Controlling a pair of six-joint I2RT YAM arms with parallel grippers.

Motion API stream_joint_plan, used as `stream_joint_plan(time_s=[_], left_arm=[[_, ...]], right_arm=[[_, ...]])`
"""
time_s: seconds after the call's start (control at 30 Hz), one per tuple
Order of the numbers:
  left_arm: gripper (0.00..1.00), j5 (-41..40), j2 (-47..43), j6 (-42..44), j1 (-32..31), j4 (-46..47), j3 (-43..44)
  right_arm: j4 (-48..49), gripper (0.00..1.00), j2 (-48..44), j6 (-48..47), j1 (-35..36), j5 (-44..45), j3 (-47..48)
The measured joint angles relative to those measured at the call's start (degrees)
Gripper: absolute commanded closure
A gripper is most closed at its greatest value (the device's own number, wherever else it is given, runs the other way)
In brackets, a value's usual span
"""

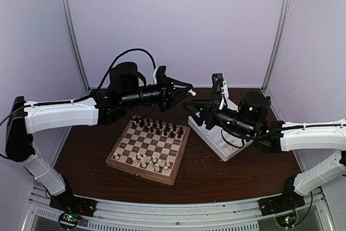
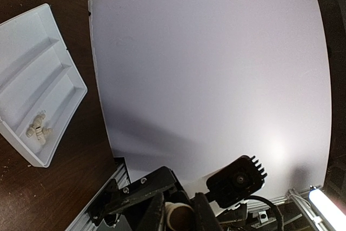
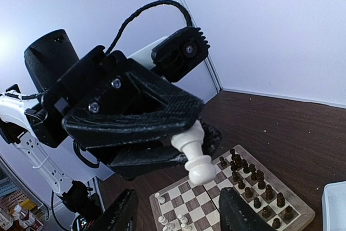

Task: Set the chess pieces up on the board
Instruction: Place the chess piece on the chessboard.

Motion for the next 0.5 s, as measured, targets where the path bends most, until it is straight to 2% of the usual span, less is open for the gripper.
stream_joint_plan(time_s=[0.2,0.5], left_arm=[[0.97,-0.02,0.02,-0.68,-0.26,0.68,0.02],[0.97,-0.02,0.02,-1.25,-0.63,1.27,0.02]], right_arm=[[1.46,0.43,-2.38,-0.59,0.02,3.02,-1.01],[1.49,0.55,-5.55,-2.03,-0.2,6.03,-1.03]])
